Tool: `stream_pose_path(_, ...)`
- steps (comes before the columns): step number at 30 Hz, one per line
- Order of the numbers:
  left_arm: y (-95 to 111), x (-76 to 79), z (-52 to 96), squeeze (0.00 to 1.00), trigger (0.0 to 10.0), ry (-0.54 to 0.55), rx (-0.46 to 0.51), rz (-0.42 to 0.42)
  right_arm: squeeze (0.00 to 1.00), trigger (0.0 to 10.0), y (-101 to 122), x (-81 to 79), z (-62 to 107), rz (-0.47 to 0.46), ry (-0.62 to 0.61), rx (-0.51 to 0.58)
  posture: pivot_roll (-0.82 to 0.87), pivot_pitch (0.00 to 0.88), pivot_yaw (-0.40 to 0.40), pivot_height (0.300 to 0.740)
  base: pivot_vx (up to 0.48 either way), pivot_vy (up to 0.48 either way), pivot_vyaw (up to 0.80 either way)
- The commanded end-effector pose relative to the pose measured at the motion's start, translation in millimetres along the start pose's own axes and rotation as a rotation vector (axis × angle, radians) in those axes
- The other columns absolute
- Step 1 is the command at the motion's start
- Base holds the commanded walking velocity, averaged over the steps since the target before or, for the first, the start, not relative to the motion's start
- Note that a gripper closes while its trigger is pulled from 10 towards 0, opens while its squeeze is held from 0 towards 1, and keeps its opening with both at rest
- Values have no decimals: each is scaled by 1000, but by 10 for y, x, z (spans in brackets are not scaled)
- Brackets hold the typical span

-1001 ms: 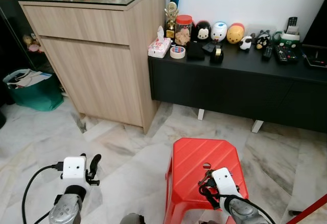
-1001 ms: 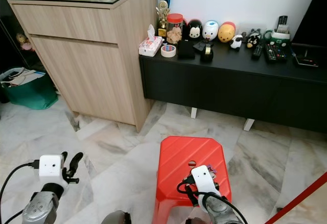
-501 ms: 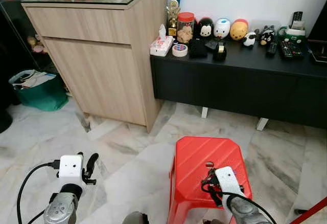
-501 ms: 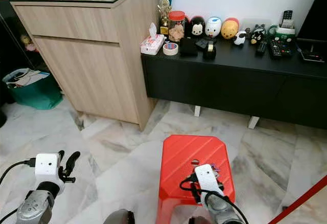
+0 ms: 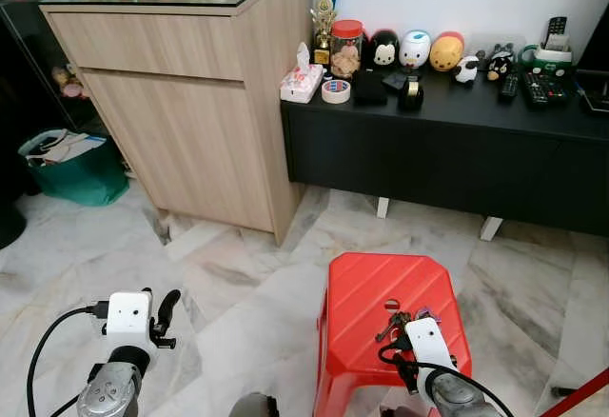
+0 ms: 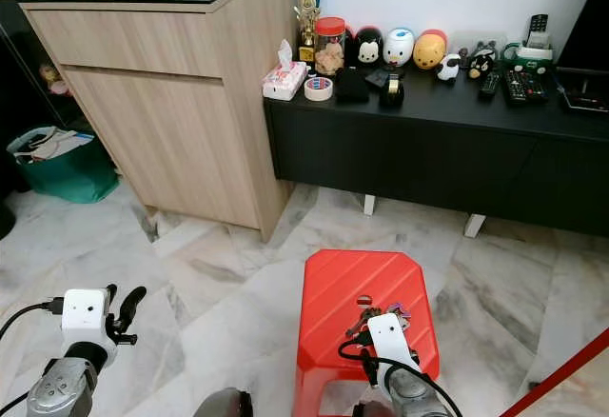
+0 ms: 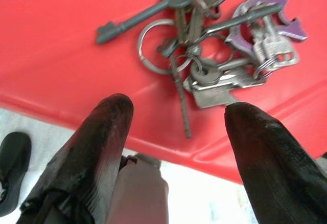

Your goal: Hang keys on a hook

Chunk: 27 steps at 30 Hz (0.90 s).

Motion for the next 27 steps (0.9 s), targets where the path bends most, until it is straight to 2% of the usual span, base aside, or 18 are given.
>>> stream_pose_path(1,48,-56,7,0,10000,4,6,-11,0,10000,-12,-34,-2,-5,11,-14,131,41,64,645,0,0,0)
stream_pose_path(4,47,-64,12,0,10000,4,4,-14,0,10000,-29,-38,-1,-3,9,-25,136,47,68,645,0,0,0)
stream_pose_path(6,39,-66,25,0,10000,1,0,-19,0,4588,-29,-33,-1,-16,4,-26,142,53,72,645,0,0,0)
stream_pose_path(7,38,-70,31,0,10000,0,-1,-20,0,0,-25,-31,-2,-19,2,-25,142,54,75,645,0,0,0)
stream_pose_path(10,34,-81,47,0,10000,1,-5,-23,0,0,5,-21,-5,-25,-5,-16,141,55,77,645,0,0,0)
stream_pose_path(11,33,-84,49,0,10000,2,-6,-24,0,4118,17,-19,-7,-26,-6,-13,143,55,78,645,0,0,0)
stream_pose_path(12,35,-89,53,0,10000,3,-7,-26,0,7647,30,-18,-9,-27,-7,-10,145,56,79,645,0,0,0)
stream_pose_path(13,35,-89,53,0,10000,3,-7,-26,0,7647,30,-18,-9,-27,-7,-10,145,56,79,645,0,0,0)
stream_pose_path(14,39,-94,55,0,10000,3,-7,-27,0,10000,48,-15,-11,-28,-9,-7,146,57,80,645,0,0,0)
stream_pose_path(27,32,-109,90,0,10000,1,-16,-33,0,10000,147,24,-19,-38,-22,30,153,69,85,645,0,0,0)
Point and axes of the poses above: a point about 5 cm out from each wrist's last joint towards the gripper, its own z axis pointing back from the gripper into the wrist, its own y axis along the axis of the wrist's last joint, x = y × z, the point moved 2 cm from there along -z, pointing out of the wrist towards the gripper, and after that the axes turned 9 degrees about z, right-handed, at the moved point
